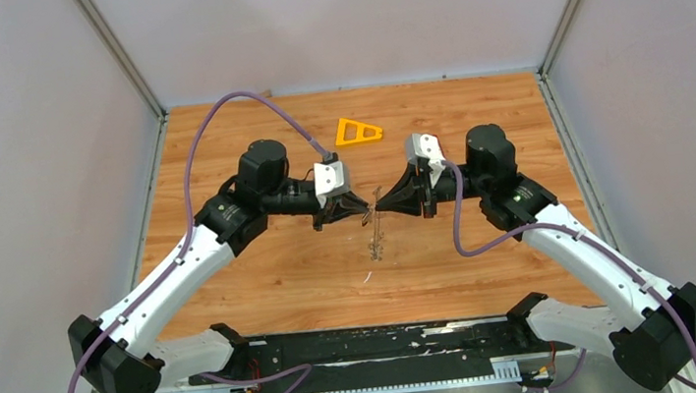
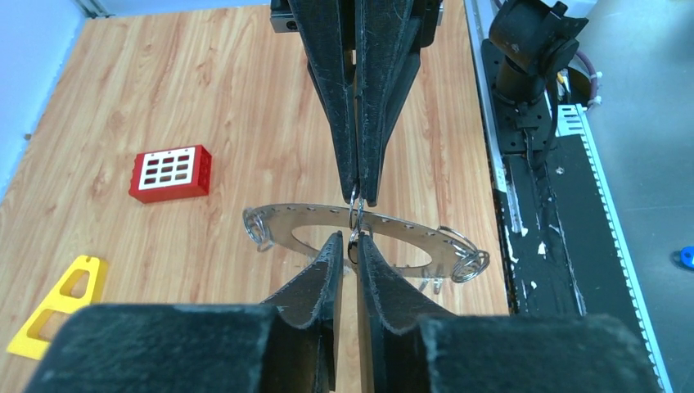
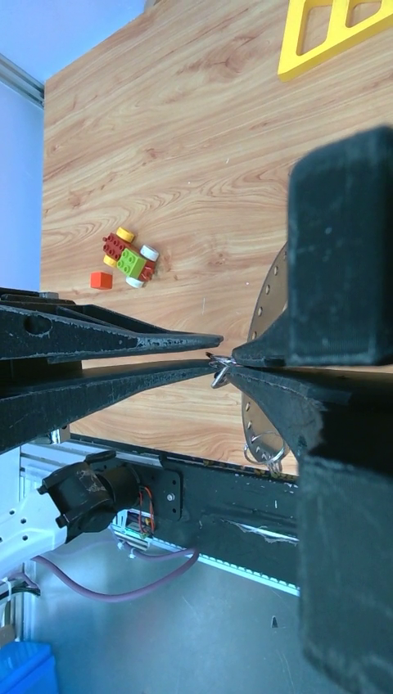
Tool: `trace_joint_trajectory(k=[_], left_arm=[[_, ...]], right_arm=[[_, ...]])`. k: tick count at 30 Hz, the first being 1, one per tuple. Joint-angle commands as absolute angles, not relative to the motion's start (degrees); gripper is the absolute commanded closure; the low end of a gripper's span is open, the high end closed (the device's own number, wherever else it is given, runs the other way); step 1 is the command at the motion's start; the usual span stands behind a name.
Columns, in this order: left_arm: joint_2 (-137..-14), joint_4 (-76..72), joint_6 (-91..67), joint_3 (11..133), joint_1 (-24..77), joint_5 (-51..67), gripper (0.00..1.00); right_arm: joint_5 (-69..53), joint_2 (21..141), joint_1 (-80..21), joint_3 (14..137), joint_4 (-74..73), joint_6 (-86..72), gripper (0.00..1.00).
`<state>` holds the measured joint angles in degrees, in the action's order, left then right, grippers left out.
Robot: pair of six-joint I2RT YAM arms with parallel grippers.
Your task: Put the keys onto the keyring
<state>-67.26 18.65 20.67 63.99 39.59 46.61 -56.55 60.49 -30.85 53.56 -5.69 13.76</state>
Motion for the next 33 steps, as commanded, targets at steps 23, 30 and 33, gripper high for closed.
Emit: trace_joint_trajectory(k=[23,30,33], left_arm=[[-71.7,20.0,21.7,65.2,39.2,50.7,0.99],[-72.9,22.4,23.2,66.6,39.2,51.4,1.0],[-73.3,22.8,23.4,67.0,39.2,51.9,1.0]], right_arm=[[-58.5,58.8,-30.6,52.9,-3.1,16.1,1.0],[-58.9,58.8,-30.5,52.8,-3.1,16.5,1.0],[-59.0,58.7,-30.6,52.8,-3.1,16.5,1.0]])
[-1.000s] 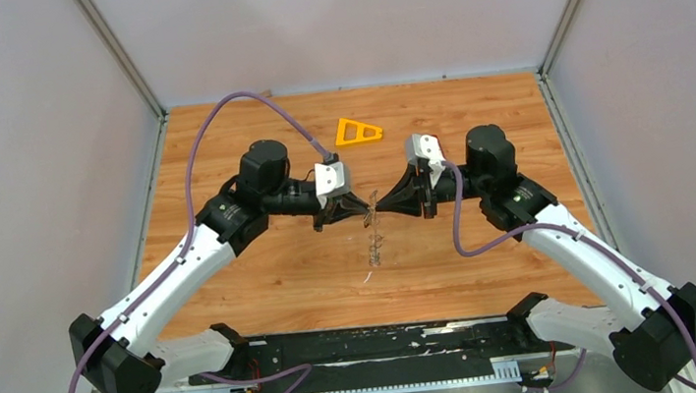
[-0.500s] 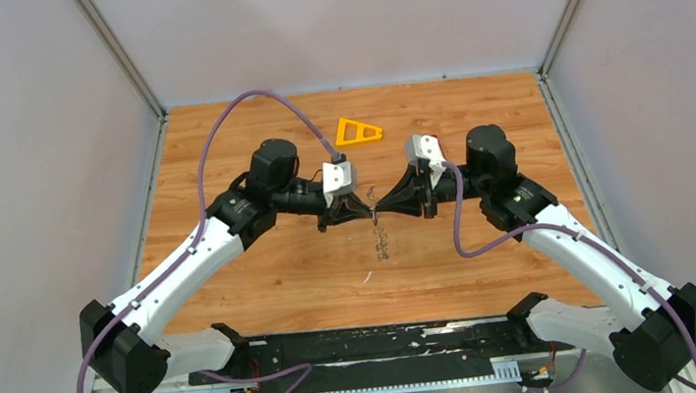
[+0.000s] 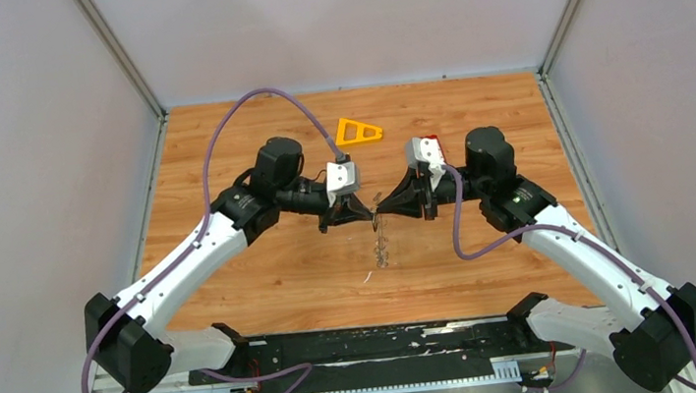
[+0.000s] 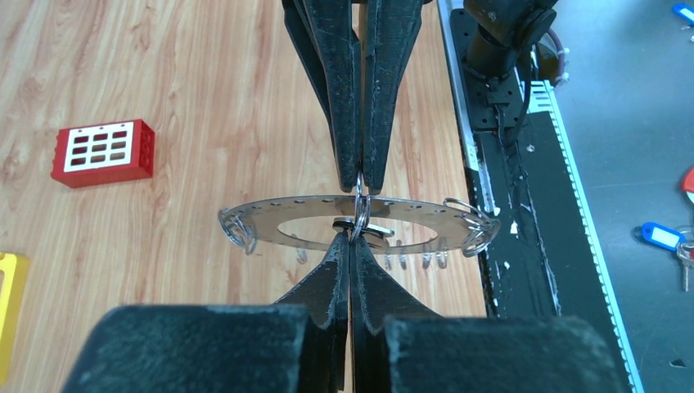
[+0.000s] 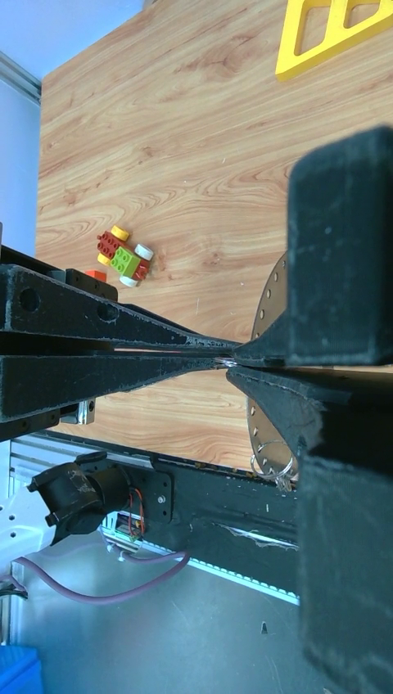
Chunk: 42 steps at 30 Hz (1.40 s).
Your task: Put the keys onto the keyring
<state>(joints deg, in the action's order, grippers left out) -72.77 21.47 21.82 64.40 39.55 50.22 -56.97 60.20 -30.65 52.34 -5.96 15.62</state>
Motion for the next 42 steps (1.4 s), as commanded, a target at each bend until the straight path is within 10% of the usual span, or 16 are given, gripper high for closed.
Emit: trace_joint_trajectory(k=[1,16,33,42], left_arm=[[-73.4,22.9,23.4,67.0,39.2,52.3,1.0],[-76.0,20.0,20.8,67.4,39.2,54.9,1.0],[-68.5,20.0,30.8,65.4,39.2,51.6,0.45],[-70.5,18.0,32.4,65.1,39.3,55.2,0.46]], right_arm=[[-59.0,58.7,-30.6,52.8,-3.1,16.5,1.0],[-59.6,59.2,-30.6,52.0,-1.6,15.7,1.0],[-58.9,59.2,-30.5,52.0,-3.4,17.5,1.0],[-59.4,59.8,-30.5,52.2,-3.1,16.9,1.0]])
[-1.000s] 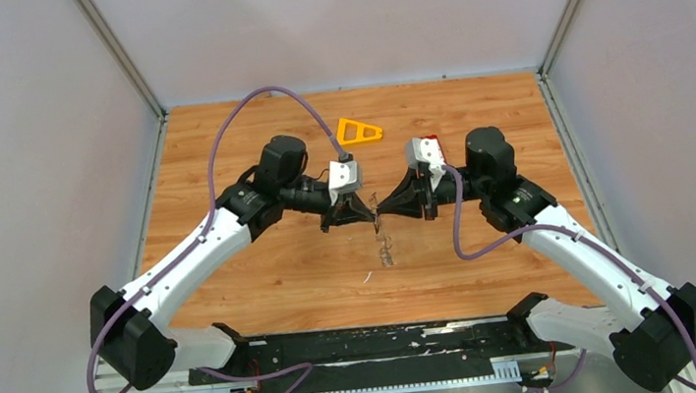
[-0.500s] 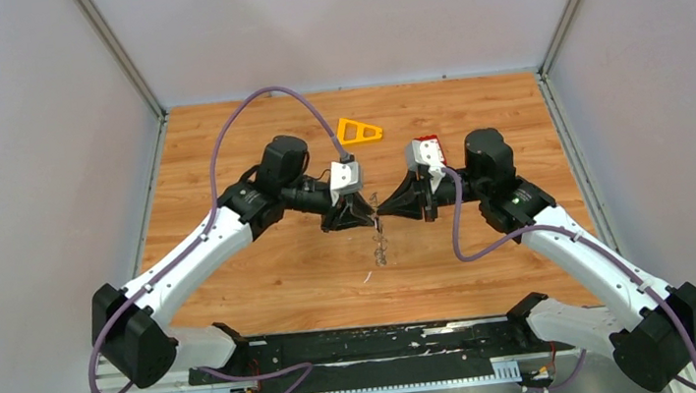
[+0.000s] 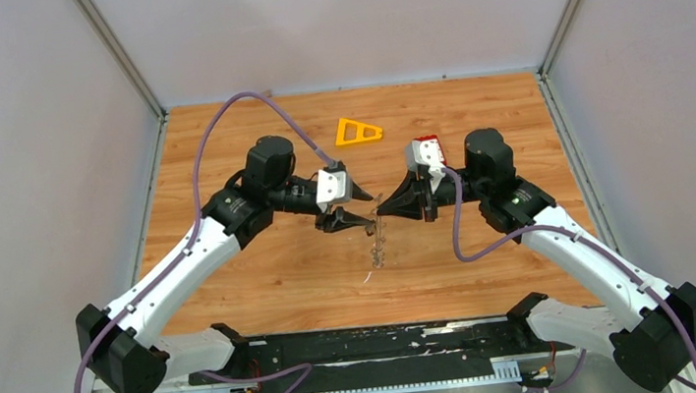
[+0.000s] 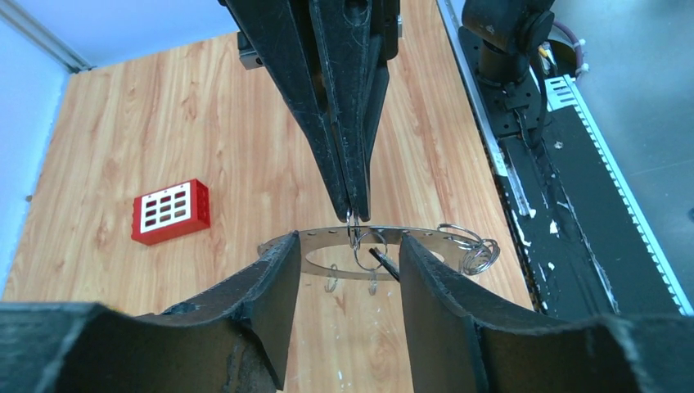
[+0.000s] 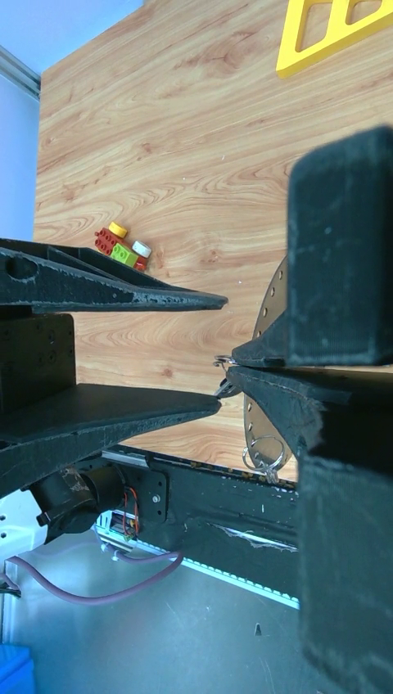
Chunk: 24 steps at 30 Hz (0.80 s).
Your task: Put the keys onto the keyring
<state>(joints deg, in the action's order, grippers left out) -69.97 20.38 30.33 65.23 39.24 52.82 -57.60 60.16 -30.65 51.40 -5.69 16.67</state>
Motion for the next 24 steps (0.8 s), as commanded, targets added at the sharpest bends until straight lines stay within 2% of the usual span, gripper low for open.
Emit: trace_joint_trajectory(k=[1,20,24], left_arm=[[-70.6,18.0,32.7,65.0,39.3,55.3,0.47],[-72.1,14.3,32.0,62.9,39.5,56.2,0.71],[-72.2,13.8,31.7,62.6,39.5,56.3,0.79]], right_arm=[[-59.5,59.9,-30.6,52.2,-3.1,16.9,1.0],[-59.4,60.1,-30.6,52.2,-3.3,17.0,1.0],[-59.4,60.3,-30.6,52.2,-3.3,17.1,1.0]])
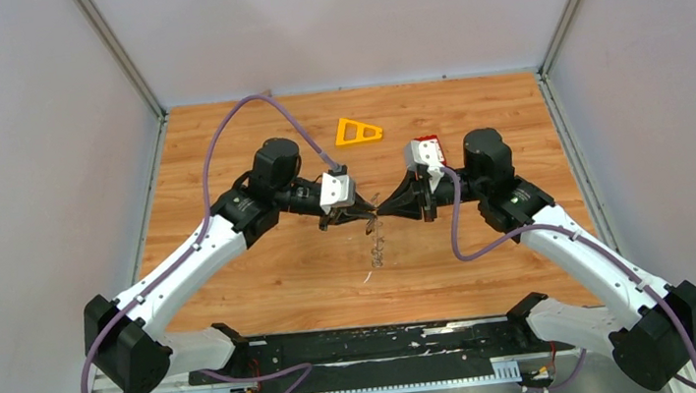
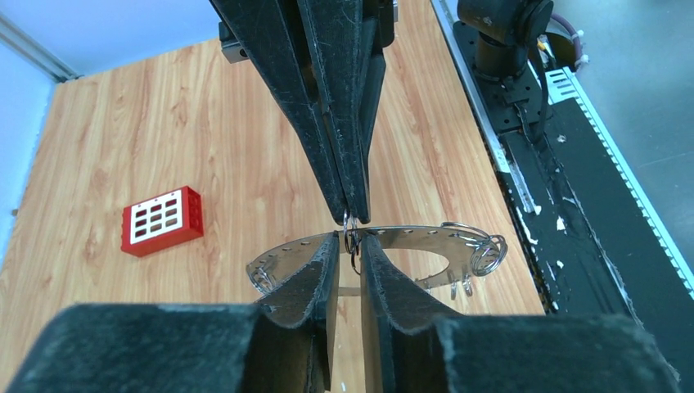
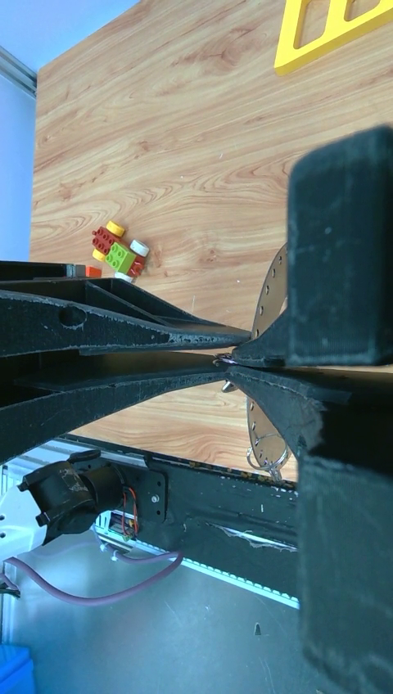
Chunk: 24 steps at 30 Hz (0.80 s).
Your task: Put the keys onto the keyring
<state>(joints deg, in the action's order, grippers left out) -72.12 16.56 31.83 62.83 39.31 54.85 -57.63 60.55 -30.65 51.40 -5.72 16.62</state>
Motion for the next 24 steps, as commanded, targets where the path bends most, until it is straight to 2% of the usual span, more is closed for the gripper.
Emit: trace_joint_trajectory(k=[1,7,11,19,21,24], left_arm=[[-72.2,13.7,31.6,62.7,39.5,56.3,0.81],[-71.9,13.7,30.0,62.9,39.6,56.3,1.0],[-70.6,14.2,28.0,62.5,39.8,52.7,1.0],[-69.3,28.2,30.3,67.5,43.0,37.4,1.0],[-69.5,31.5,29.2,69.4,43.7,32.9,1.0],[-70.3,37.5,27.5,73.7,44.4,27.8,1.0]], right_arm=[[-59.3,60.2,-30.6,52.1,-3.3,17.1,1.0],[-57.9,60.3,-30.6,52.0,-3.6,17.5,1.0],[-55.3,60.3,-30.6,52.6,-5.5,18.5,0.98],[-49.8,58.7,-30.6,53.0,-8.0,20.9,0.52],[-49.3,58.6,-30.6,53.1,-8.7,21.2,0.43],[-48.8,58.8,-30.5,53.4,-9.2,21.1,0.38]])
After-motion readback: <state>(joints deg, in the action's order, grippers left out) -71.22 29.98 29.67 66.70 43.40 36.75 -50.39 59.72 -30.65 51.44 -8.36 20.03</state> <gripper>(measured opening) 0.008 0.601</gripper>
